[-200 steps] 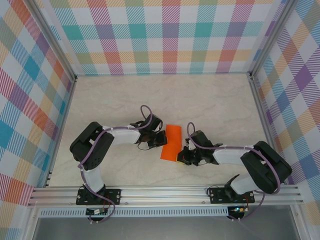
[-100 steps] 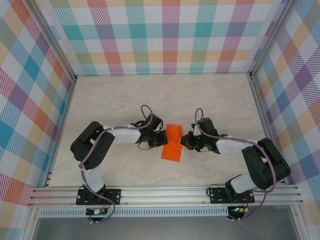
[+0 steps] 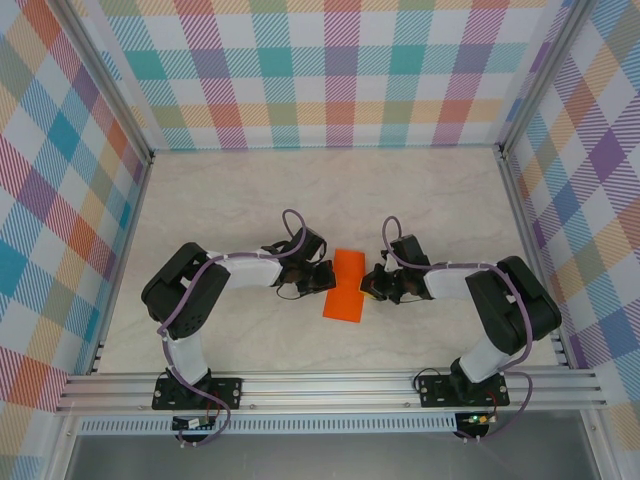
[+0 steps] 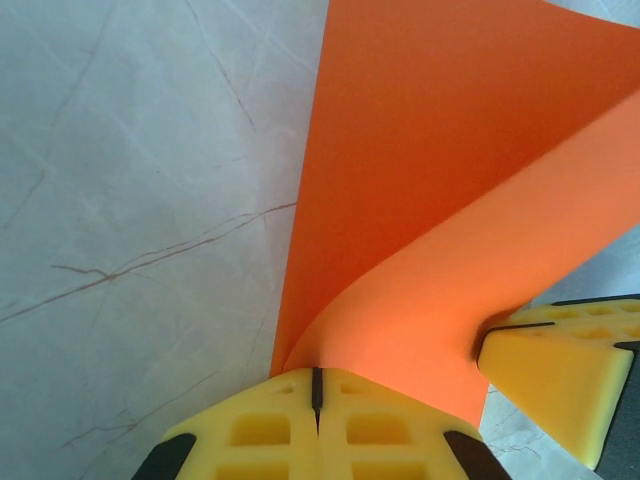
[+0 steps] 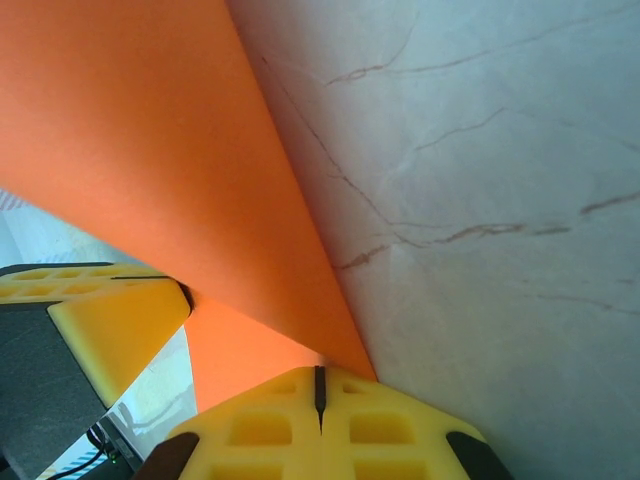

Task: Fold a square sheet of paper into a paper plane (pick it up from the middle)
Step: Fold the square sheet of paper in half at the center of the table.

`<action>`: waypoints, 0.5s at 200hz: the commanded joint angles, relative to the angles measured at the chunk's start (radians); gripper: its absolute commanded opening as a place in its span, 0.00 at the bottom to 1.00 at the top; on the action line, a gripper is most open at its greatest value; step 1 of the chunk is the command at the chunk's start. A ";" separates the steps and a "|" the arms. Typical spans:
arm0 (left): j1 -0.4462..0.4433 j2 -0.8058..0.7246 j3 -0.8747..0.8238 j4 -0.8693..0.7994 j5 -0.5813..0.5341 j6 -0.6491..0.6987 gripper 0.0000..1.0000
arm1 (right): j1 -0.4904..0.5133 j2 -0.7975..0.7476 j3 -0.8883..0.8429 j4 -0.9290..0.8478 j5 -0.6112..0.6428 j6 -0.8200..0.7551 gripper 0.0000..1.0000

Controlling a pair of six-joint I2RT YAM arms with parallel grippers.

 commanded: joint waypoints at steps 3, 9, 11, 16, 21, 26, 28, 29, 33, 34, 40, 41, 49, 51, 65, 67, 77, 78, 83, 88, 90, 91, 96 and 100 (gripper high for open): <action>-0.016 0.088 -0.050 -0.131 -0.109 0.028 0.00 | -0.006 -0.027 0.042 -0.020 -0.027 -0.023 0.00; -0.016 0.088 -0.051 -0.131 -0.109 0.028 0.00 | -0.007 -0.035 0.054 -0.026 -0.028 -0.032 0.00; -0.015 0.089 -0.050 -0.130 -0.108 0.028 0.00 | -0.007 -0.036 0.058 -0.030 -0.027 -0.033 0.00; -0.016 0.088 -0.051 -0.129 -0.107 0.027 0.00 | -0.008 -0.037 0.068 -0.041 -0.024 -0.042 0.00; -0.016 0.091 -0.051 -0.129 -0.107 0.026 0.00 | -0.010 -0.034 0.078 -0.048 -0.022 -0.048 0.00; -0.015 0.091 -0.050 -0.128 -0.106 0.027 0.00 | -0.014 -0.027 0.085 -0.051 -0.024 -0.053 0.00; -0.014 0.091 -0.051 -0.129 -0.106 0.027 0.00 | -0.015 -0.024 0.087 -0.050 -0.027 -0.055 0.00; -0.015 0.091 -0.051 -0.129 -0.107 0.026 0.00 | -0.016 -0.021 0.088 -0.049 -0.028 -0.055 0.00; -0.016 0.091 -0.051 -0.129 -0.108 0.026 0.00 | -0.021 -0.015 0.091 -0.045 -0.033 -0.054 0.00; -0.015 0.091 -0.051 -0.129 -0.108 0.026 0.00 | -0.022 -0.014 0.091 -0.044 -0.034 -0.054 0.00; -0.015 0.091 -0.051 -0.129 -0.107 0.026 0.00 | -0.028 -0.001 0.095 -0.038 -0.038 -0.055 0.00; -0.015 0.090 -0.051 -0.129 -0.107 0.026 0.00 | -0.029 0.001 0.095 -0.036 -0.038 -0.055 0.00; -0.015 0.091 -0.050 -0.130 -0.107 0.027 0.00 | -0.037 0.017 0.098 -0.030 -0.042 -0.059 0.00; -0.016 0.091 -0.050 -0.130 -0.108 0.026 0.00 | -0.038 0.021 0.098 -0.028 -0.043 -0.060 0.00; -0.016 0.089 -0.051 -0.131 -0.109 0.026 0.00 | -0.049 0.048 0.101 -0.026 -0.045 -0.066 0.00; -0.015 0.089 -0.051 -0.131 -0.109 0.026 0.00 | -0.051 0.052 0.100 -0.025 -0.046 -0.066 0.00; -0.015 0.089 -0.050 -0.132 -0.109 0.027 0.00 | -0.055 0.067 0.092 -0.009 -0.047 -0.065 0.00; -0.014 0.089 -0.050 -0.132 -0.109 0.027 0.00 | -0.055 0.069 0.091 -0.008 -0.047 -0.064 0.00; -0.015 0.089 -0.051 -0.132 -0.109 0.026 0.00 | -0.056 0.078 0.090 -0.002 -0.050 -0.062 0.00; -0.016 0.088 -0.051 -0.132 -0.109 0.026 0.00 | -0.056 0.089 0.087 0.003 -0.058 -0.062 0.00; -0.016 0.088 -0.050 -0.133 -0.109 0.027 0.00 | -0.056 0.094 0.088 0.005 -0.059 -0.063 0.00; -0.016 0.088 -0.052 -0.133 -0.110 0.027 0.00 | -0.056 0.096 0.088 0.006 -0.060 -0.063 0.00; -0.016 0.087 -0.053 -0.134 -0.110 0.027 0.00 | -0.056 0.106 0.085 0.009 -0.060 -0.064 0.00; -0.016 0.088 -0.053 -0.134 -0.110 0.027 0.00 | -0.056 0.113 0.083 0.010 -0.056 -0.062 0.00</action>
